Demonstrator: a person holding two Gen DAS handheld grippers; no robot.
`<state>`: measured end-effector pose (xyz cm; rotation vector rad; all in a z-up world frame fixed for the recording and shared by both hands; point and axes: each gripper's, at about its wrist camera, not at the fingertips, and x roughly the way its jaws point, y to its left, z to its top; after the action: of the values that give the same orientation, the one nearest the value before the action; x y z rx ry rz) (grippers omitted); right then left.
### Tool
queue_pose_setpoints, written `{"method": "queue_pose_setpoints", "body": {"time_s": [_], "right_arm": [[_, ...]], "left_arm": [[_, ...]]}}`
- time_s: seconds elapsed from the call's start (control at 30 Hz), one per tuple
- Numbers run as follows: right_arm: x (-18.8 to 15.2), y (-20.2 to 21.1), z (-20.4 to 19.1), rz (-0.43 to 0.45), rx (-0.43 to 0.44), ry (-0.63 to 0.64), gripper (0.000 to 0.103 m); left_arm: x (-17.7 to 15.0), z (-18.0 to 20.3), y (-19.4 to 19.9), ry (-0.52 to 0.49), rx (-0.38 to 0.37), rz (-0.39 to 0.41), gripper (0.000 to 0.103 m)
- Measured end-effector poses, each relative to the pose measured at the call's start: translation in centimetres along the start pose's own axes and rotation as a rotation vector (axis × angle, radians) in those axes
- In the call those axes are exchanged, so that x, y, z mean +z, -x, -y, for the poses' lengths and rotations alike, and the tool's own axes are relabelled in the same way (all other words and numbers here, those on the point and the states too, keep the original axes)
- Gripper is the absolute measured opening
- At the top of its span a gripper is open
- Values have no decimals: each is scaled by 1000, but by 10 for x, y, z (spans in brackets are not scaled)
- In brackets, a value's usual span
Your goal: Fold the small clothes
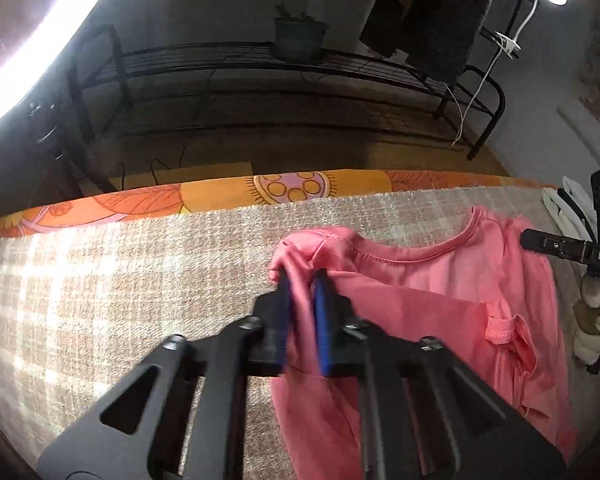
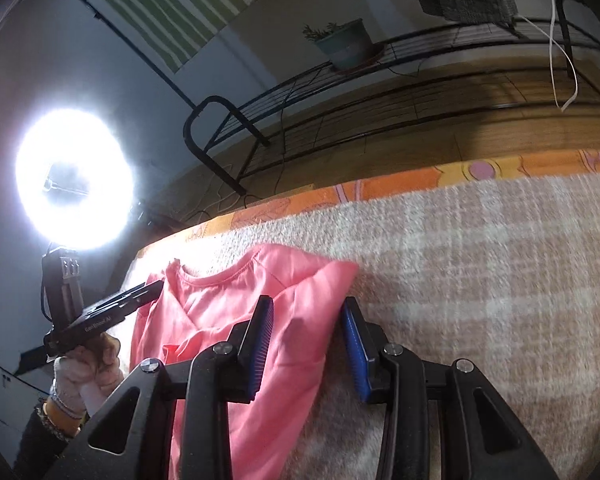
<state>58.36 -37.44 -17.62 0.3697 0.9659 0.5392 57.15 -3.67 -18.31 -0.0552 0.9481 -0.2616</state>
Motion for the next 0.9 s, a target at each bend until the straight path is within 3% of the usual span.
{"method": "queue_pose_setpoints", "body": {"time_s": [0.1, 0.33, 0.57, 0.9], "right_arm": [[0, -9, -8, -29, -20, 48, 3], [0, 5, -27, 13, -11, 131, 1], [-3, 44, -58, 62, -1, 190, 1], [-48, 122, -125, 109, -5, 319, 1]], "left_arm": [[0, 1, 6, 0, -11, 18, 4], [-1, -13, 46, 56, -71, 90, 3], [-13, -3, 109, 23, -101, 155, 2], [-58, 12, 192, -4, -115, 197, 2]]}}
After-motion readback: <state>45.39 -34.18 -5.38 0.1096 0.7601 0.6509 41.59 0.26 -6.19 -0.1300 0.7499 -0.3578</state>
